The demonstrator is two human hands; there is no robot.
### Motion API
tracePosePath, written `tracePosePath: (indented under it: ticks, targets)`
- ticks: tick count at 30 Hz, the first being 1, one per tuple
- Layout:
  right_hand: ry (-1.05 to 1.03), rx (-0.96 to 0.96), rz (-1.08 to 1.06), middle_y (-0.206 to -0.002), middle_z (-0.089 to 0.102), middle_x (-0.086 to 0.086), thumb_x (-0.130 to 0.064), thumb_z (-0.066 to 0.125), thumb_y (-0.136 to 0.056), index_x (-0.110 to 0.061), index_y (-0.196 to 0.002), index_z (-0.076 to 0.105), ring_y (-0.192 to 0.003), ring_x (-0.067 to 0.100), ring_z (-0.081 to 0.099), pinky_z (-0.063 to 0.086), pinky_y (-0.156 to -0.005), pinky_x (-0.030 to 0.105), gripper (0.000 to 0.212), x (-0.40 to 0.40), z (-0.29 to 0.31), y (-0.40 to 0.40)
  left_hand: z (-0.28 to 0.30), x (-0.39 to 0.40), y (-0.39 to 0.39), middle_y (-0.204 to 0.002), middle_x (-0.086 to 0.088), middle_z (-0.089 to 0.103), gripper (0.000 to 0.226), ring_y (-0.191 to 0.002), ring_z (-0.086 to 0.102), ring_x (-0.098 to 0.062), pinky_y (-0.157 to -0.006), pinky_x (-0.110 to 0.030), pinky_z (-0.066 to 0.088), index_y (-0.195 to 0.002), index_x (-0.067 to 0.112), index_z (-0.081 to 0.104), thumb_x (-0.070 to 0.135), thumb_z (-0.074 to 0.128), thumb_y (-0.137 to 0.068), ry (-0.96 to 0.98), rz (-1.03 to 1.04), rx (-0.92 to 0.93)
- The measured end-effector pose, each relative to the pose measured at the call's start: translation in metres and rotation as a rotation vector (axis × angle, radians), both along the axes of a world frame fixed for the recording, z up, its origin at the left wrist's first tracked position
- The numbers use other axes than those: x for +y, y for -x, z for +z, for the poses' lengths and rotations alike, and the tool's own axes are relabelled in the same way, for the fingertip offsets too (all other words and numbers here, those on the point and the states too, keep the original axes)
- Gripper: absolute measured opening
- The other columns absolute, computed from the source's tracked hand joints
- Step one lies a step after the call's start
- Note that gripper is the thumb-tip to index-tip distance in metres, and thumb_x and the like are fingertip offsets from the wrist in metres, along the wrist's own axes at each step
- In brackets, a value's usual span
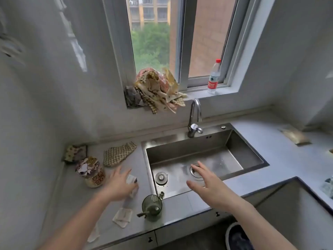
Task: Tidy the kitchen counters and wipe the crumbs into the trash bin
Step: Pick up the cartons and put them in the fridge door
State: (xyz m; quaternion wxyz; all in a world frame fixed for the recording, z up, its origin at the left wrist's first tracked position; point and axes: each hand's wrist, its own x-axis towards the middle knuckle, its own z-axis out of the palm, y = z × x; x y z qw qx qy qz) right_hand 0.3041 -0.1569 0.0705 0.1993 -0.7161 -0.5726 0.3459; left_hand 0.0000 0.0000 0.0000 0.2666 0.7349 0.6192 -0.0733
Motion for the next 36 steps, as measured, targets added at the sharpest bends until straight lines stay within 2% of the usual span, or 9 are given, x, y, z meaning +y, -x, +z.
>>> tracePosePath:
  ticks: [4, 10, 13, 16, 19, 22, 25, 32, 36]
  targets:
    - [0.041, -0.018, -0.044, -0.166, 0.005, -0.023, -0.064, 0.053, -0.093, -0.044, -0.155, 0.026, -0.153, 0.004, 0.009, 0.022, -0.124, 0.039, 0.07, 0.011, -0.017, 0.009, -0.029, 0.026, -0.003, -0.162, -0.009, 0.028, 0.078, -0.146, 0.033, -0.03, -0.119, -0.042, 0.031, -0.158, 0.018, 0.025, 0.047, 0.057, -0.093, 0.057, -0.028, 0.029]
    - [0.074, -0.014, -0.152, -0.163, 0.011, -0.025, -0.061, 0.058, -0.091, -0.051, -0.147, 0.034, -0.151, 0.006, 0.021, 0.028, -0.12, 0.036, 0.062, -0.008, -0.034, 0.003, -0.064, 0.033, -0.005, -0.128, -0.005, 0.062, 0.06, -0.113, 0.062, -0.027, -0.086, -0.034, 0.05, -0.134, 0.021, 0.046, 0.047, 0.066, -0.084, 0.0, 0.096, 0.052]
    - [0.083, 0.011, -0.222, -0.158, 0.015, -0.028, -0.059, 0.059, -0.091, -0.055, -0.142, 0.036, -0.139, 0.007, 0.041, 0.033, -0.115, 0.033, 0.055, -0.021, -0.034, -0.006, -0.064, 0.031, -0.01, -0.122, -0.003, 0.067, 0.042, -0.111, 0.064, -0.027, -0.088, -0.032, 0.052, -0.121, 0.024, 0.055, 0.039, 0.066, -0.083, -0.038, 0.134, 0.07]
    - [0.066, 0.015, -0.308, -0.151, 0.018, -0.031, -0.053, 0.058, -0.095, -0.049, -0.144, 0.039, -0.13, -0.007, 0.04, 0.031, -0.108, 0.024, 0.053, -0.037, -0.03, -0.019, -0.052, 0.036, -0.022, -0.113, 0.001, 0.071, 0.046, -0.105, 0.067, -0.024, -0.083, -0.03, 0.054, -0.12, 0.029, 0.064, 0.034, 0.065, -0.074, -0.056, 0.078, 0.063]
    - [0.006, 0.013, -0.398, -0.153, 0.022, -0.031, -0.05, 0.061, -0.094, -0.047, -0.142, 0.044, -0.143, -0.003, 0.027, 0.03, -0.114, 0.026, 0.051, -0.061, -0.029, -0.041, -0.024, 0.034, -0.053, -0.098, 0.002, 0.074, 0.054, -0.09, 0.068, -0.024, -0.07, -0.031, 0.055, -0.117, 0.034, 0.069, 0.039, 0.06, -0.064, -0.151, 0.007, -0.091]
    - [-0.023, 0.036, -0.484, -0.155, 0.025, -0.03, -0.05, 0.064, -0.092, -0.049, -0.139, 0.047, -0.141, -0.003, 0.029, 0.034, -0.117, 0.03, 0.05, -0.095, -0.029, -0.071, 0.016, 0.02, -0.104, -0.089, 0.012, 0.074, 0.041, -0.088, 0.07, -0.018, -0.072, -0.031, 0.054, -0.114, 0.039, 0.071, 0.036, 0.073, -0.072, -0.268, -0.102, -0.284]
    - [-0.033, 0.026, -0.579, -0.152, 0.029, -0.029, -0.048, 0.064, -0.093, -0.047, -0.138, 0.049, -0.137, -0.004, 0.032, 0.029, -0.111, 0.022, 0.048, -0.136, -0.028, -0.106, 0.046, 0.002, -0.166, -0.077, 0.022, 0.068, 0.038, -0.078, 0.067, -0.007, -0.067, -0.025, 0.048, -0.109, 0.04, 0.073, 0.031, 0.084, -0.074, -0.346, -0.249, -0.406]
    - [-0.03, -0.004, -0.796, -0.153, 0.03, -0.023, -0.044, 0.062, -0.095, -0.043, -0.139, 0.048, -0.144, 0.001, 0.031, 0.025, -0.115, 0.023, 0.046, -0.248, -0.024, -0.197, 0.067, -0.075, -0.33, -0.083, 0.021, 0.068, 0.041, -0.072, 0.062, -0.008, -0.062, -0.026, 0.048, -0.101, 0.046, 0.065, 0.043, 0.088, -0.067, -0.382, -0.678, -0.413]
    - [-0.024, -0.034, -0.869, -0.144, 0.034, -0.026, -0.043, 0.061, -0.096, -0.04, -0.14, 0.047, -0.136, -0.003, 0.035, 0.026, -0.111, 0.021, 0.046, -0.298, -0.021, -0.242, 0.073, -0.119, -0.413, -0.098, 0.022, 0.063, 0.037, -0.086, 0.055, -0.009, -0.067, -0.027, 0.044, -0.106, 0.04, 0.065, 0.045, 0.081, -0.073, -0.377, -0.814, -0.415]
